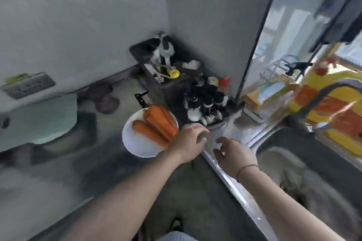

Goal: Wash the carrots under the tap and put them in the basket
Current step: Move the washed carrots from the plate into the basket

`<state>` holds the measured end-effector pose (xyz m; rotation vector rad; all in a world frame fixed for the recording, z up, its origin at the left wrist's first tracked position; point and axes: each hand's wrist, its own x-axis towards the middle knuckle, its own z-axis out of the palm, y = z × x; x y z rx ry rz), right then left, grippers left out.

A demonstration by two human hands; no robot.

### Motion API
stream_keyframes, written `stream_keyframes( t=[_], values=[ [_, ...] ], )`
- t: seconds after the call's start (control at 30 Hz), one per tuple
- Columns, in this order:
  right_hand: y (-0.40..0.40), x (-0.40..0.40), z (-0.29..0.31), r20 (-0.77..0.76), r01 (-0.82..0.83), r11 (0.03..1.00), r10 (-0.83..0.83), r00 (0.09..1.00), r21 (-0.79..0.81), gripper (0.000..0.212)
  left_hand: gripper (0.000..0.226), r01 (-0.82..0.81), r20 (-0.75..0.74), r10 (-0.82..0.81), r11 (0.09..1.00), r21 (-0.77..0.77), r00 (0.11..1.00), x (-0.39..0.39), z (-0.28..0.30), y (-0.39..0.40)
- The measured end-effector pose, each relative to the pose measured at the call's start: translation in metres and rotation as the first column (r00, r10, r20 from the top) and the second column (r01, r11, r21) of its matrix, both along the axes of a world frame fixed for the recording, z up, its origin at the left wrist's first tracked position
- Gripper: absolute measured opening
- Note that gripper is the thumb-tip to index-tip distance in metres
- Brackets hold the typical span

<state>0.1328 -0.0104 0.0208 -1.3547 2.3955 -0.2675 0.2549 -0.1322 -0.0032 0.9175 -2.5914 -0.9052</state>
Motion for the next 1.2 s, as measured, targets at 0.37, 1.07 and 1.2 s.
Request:
stream_keyframes(
  t=[0.37,1.07,1.2],
  values=[
    [-0.153,0.088,-0.035,0.108,-0.085,0.994,0.078,0.991,0.062,0.043,0.069,-0.278,0.201,0.269,0.961,0.013,0.942,0.100,-0.021,-0.132],
    [-0.036,0.003,-0.035,0.457,0.168,0.959,-0.048,0.888,-0.226,0.024,0.028,-0.081,-0.489,0.225,0.951,0.299,0.843,-0.013,-0.007,-0.081],
    [0.064,-0.035,-0.022,0.531,0.379,0.886,-0.192,0.825,-0.267,0.019,0.034,0.163,-0.486,-0.017,0.952,0.260,0.874,-0.082,-0.002,0.004]
  ],
)
